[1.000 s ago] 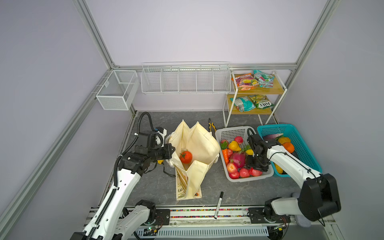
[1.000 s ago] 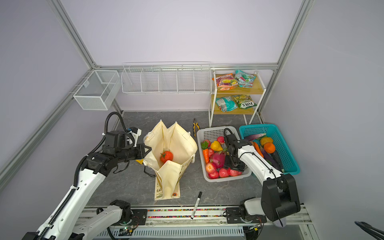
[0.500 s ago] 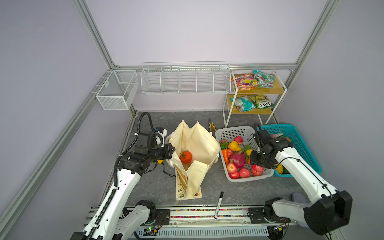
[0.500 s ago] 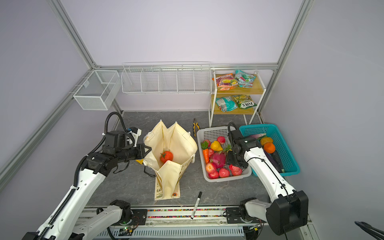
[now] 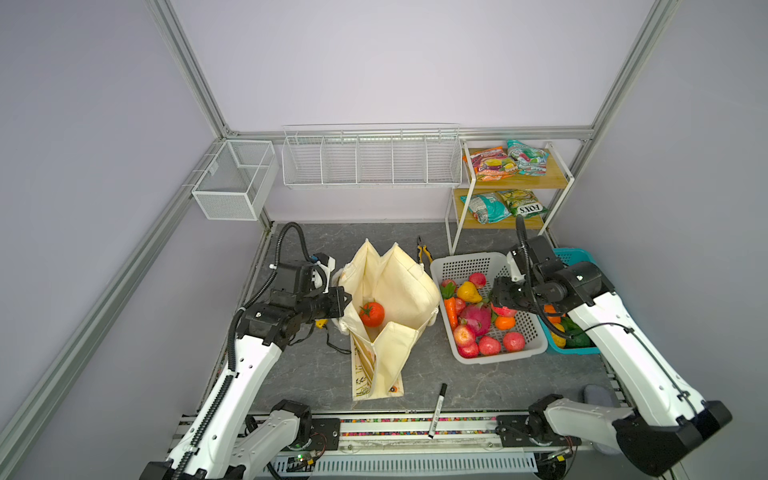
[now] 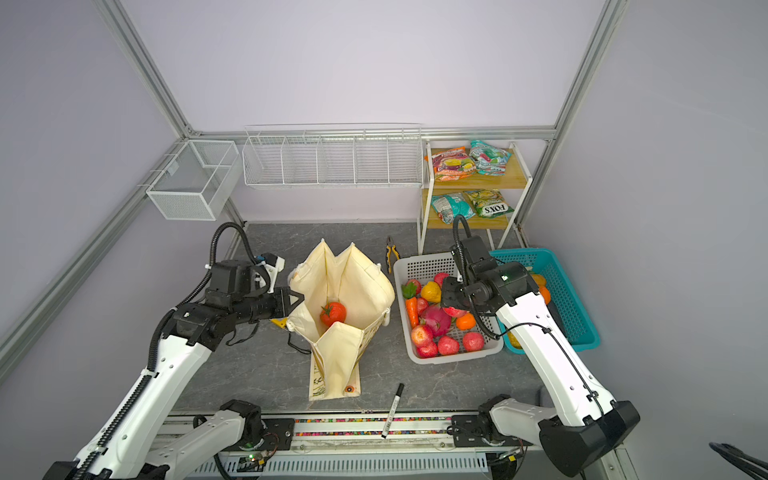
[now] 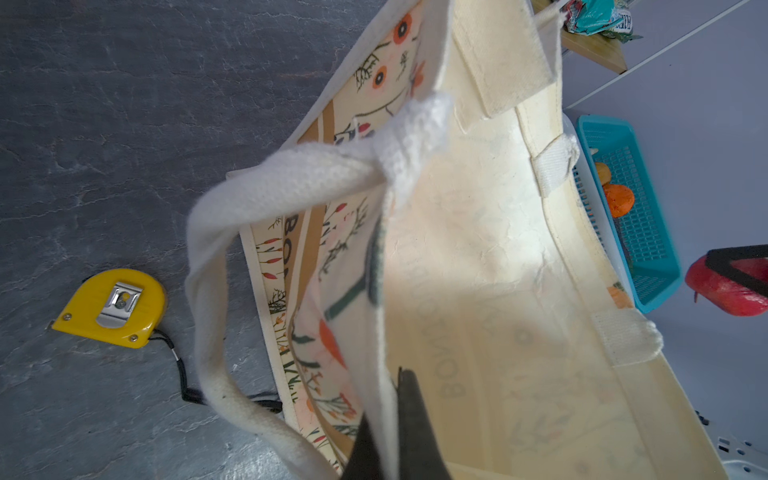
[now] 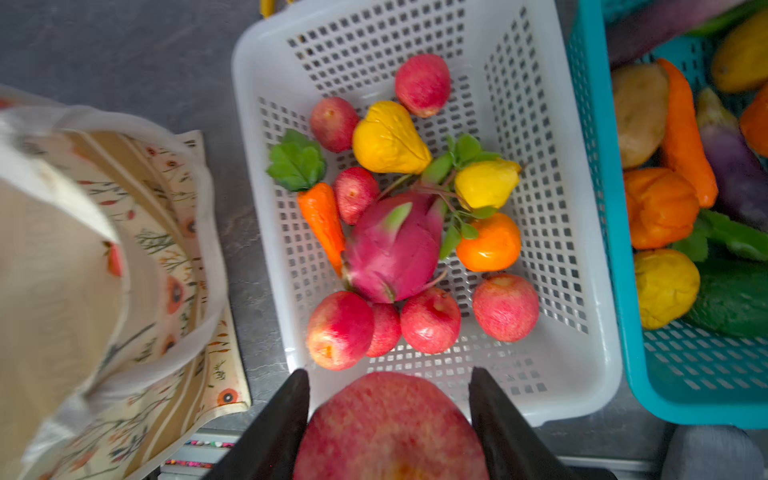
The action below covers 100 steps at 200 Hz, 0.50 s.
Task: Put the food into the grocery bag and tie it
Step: 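Carry the red apple with the right gripper into the open bag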
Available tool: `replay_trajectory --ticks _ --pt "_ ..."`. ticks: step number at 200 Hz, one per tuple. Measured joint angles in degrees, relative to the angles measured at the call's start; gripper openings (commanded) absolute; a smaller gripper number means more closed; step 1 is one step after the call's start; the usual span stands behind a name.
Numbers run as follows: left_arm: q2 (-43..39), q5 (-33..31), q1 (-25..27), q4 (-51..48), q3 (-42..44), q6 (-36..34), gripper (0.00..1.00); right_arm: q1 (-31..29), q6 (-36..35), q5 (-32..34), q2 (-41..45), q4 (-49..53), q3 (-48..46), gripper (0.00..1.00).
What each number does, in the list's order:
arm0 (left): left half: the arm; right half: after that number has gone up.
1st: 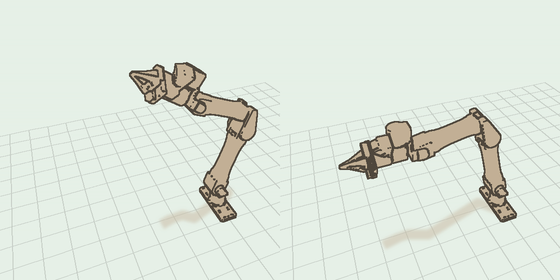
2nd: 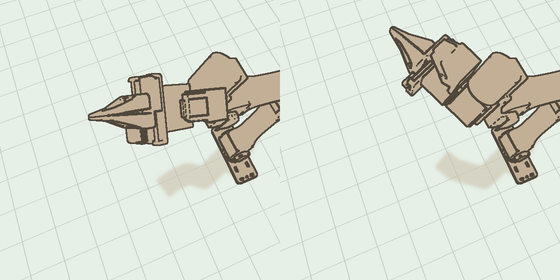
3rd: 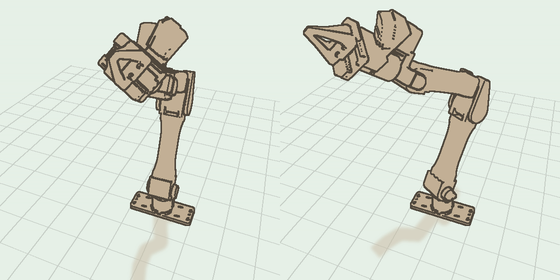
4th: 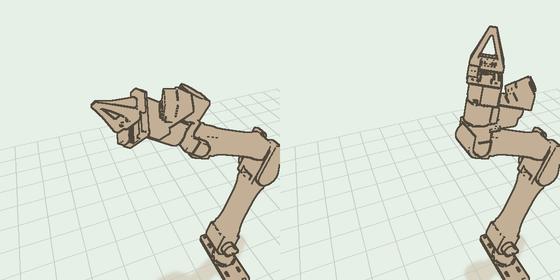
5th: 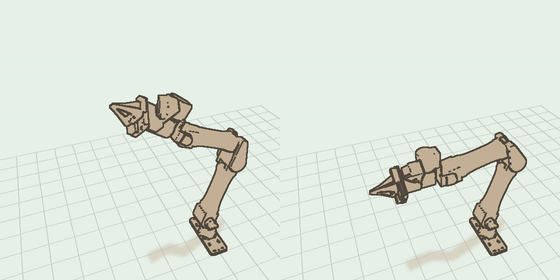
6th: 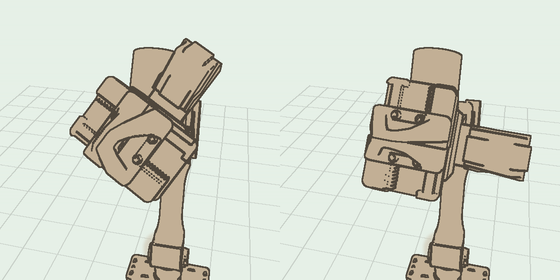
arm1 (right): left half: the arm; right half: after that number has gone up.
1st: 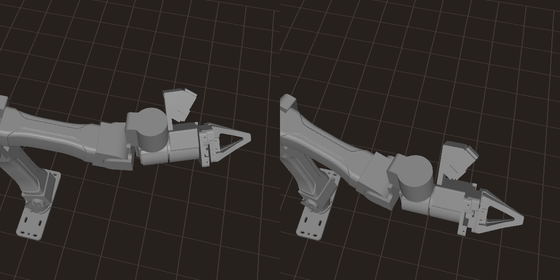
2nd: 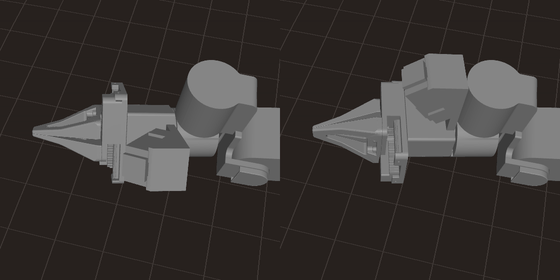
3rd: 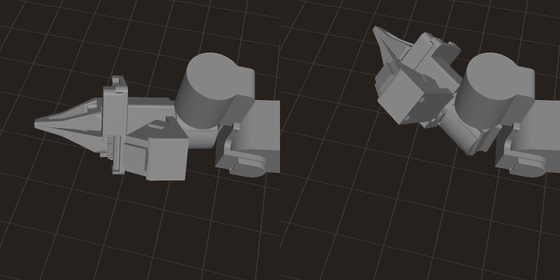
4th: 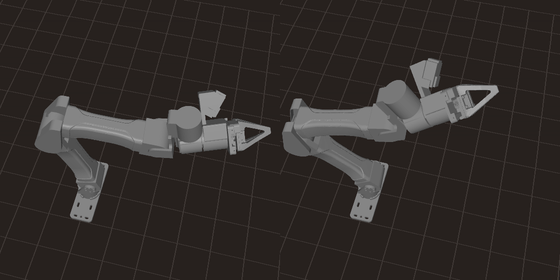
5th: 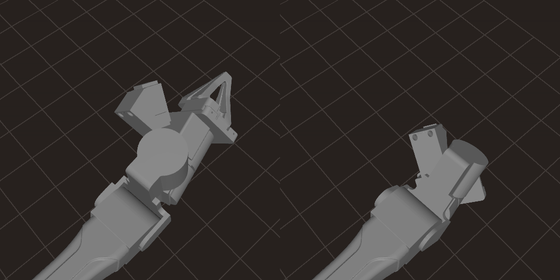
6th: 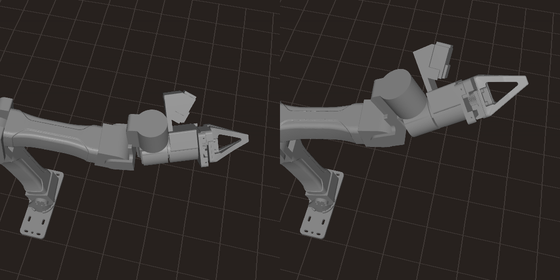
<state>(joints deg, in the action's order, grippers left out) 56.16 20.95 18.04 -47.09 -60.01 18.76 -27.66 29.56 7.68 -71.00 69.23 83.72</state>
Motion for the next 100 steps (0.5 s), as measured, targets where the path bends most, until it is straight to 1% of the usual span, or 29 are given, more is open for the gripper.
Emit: replay_trajectory --ticks 25,49,79,100 --pt "0.0 0.37 0.0 0.02 0.0 -0.02 0.0 -6.36 -0.13 0.63 -4.5 -0.72 7.13 0.52" --pt "0.02 1.01 0.0 0.02 0.0 -0.26 0.0 -13.18 -1.38 2.08 -11.39 -1.86 15.15 0.52" --pt "0.02 1.73 -0.02 0.02 0.0 -0.42 0.0 -21.57 -5.29 3.67 -23.26 -3.23 27.98 0.54" --pt "0.02 2.12 -0.02 0.0 0.0 -0.42 0.0 -26.32 -8.55 3.98 -31.63 -3.96 37.03 0.55"
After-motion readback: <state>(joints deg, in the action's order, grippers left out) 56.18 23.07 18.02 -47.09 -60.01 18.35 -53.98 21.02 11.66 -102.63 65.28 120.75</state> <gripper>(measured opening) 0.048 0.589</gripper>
